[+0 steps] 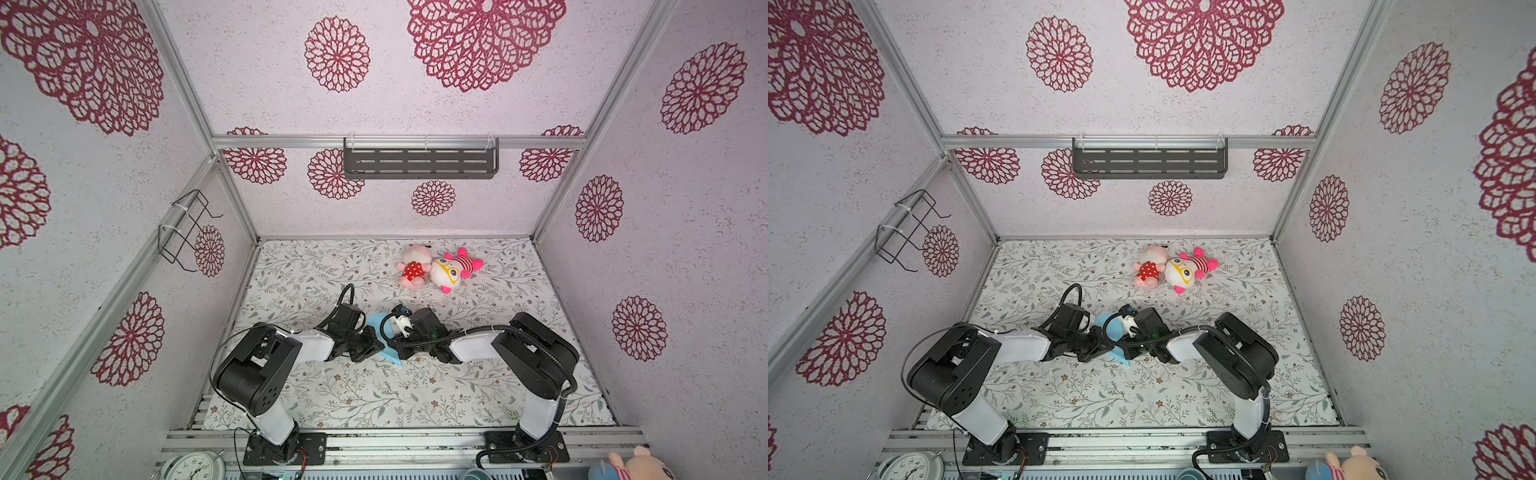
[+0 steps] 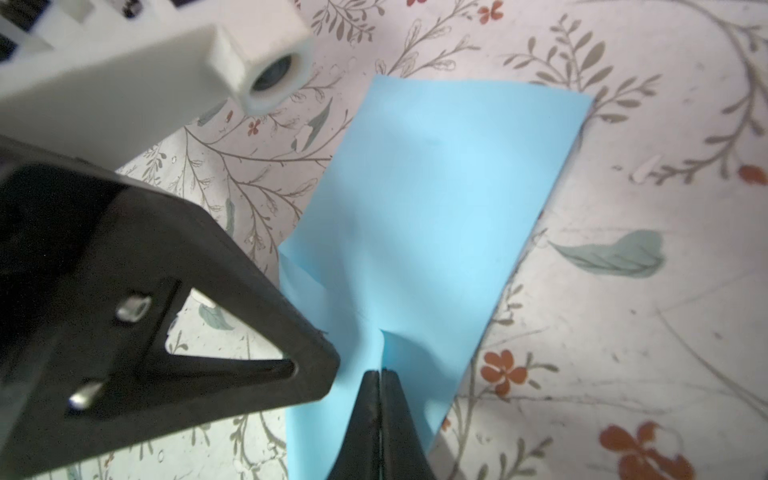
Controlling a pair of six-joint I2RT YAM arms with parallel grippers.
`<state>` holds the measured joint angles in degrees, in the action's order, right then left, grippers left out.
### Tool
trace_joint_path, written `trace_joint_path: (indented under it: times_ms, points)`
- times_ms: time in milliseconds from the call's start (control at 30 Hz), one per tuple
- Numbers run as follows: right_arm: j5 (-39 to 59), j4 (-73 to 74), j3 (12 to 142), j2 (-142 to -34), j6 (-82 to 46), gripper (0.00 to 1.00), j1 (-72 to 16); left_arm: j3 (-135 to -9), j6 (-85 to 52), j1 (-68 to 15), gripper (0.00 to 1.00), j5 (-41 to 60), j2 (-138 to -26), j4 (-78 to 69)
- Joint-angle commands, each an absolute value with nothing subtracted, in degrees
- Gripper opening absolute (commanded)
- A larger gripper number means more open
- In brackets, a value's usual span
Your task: Fold a paper plane with a square sheet of paper (pick it up from the middle)
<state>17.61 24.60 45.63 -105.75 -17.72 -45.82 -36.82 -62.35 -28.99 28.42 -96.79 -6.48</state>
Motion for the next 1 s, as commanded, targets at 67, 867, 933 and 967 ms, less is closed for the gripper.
trace_joint_path:
  times_ms: [67,867,933,967]
  points:
    - [16.6,21.4,46.1,-107.4,-18.6,0.07,-45.4,-37.1,-61.7,-29.4,0.04,27.3,-98.3,-5.1]
    - [19.8,14.9,48.5,-97.1,-20.9,0.26,-43.0,-37.5,-60.8,-29.4,0.00,22.3,-100.5,3.8]
    - [18.6,14.4,47.4,-96.0,-18.9,0.26,-43.3,-37.8,-60.6,-29.4,0.00,22.2,-100.7,4.1]
    - [18.6,14.7,46.9,-95.5,-17.8,0.25,-43.5,-37.8,-60.7,-29.4,0.00,22.1,-100.9,4.3]
